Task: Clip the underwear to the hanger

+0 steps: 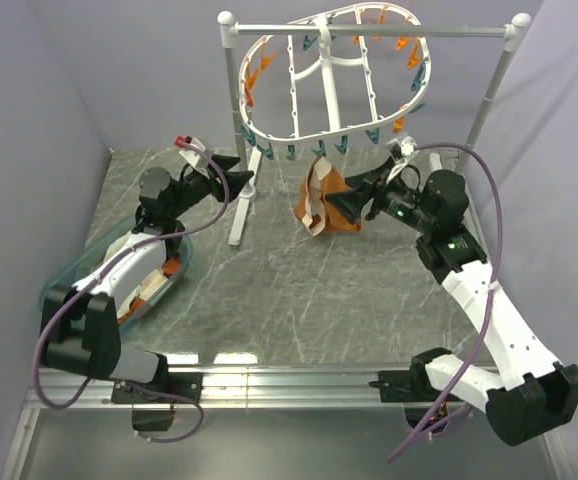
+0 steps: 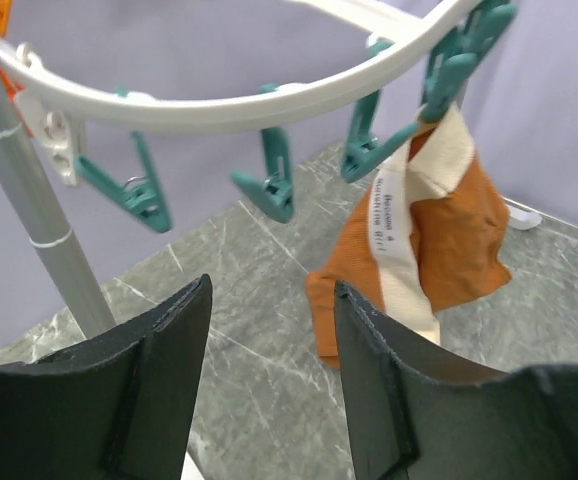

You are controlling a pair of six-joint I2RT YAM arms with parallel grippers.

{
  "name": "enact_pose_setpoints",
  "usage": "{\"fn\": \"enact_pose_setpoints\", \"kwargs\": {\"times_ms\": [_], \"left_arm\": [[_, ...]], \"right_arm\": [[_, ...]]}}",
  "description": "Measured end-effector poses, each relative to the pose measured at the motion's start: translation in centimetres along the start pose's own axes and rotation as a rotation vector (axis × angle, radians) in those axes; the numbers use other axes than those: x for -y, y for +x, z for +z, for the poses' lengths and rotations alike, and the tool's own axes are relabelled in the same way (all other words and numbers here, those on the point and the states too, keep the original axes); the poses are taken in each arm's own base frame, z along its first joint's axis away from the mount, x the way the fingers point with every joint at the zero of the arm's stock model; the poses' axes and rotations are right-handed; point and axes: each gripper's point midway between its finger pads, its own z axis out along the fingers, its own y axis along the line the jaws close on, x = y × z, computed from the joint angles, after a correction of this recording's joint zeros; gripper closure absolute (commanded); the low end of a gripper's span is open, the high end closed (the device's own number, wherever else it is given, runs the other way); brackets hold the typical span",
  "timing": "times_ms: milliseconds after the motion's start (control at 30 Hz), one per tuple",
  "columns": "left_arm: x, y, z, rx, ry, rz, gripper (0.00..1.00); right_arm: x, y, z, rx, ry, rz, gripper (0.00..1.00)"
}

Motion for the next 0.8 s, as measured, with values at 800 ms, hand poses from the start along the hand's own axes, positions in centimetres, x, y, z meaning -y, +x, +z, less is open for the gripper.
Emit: {"fn": "enact_pose_setpoints", "kwargs": {"times_ms": [800], "left_arm": [[-2.3,-1.4,4.0,0.149,0.067,-0.064,0.56]], "right_arm": [[-1.8,1.5,9.7,0.054,-0.043,-0.159,0.48]]}}
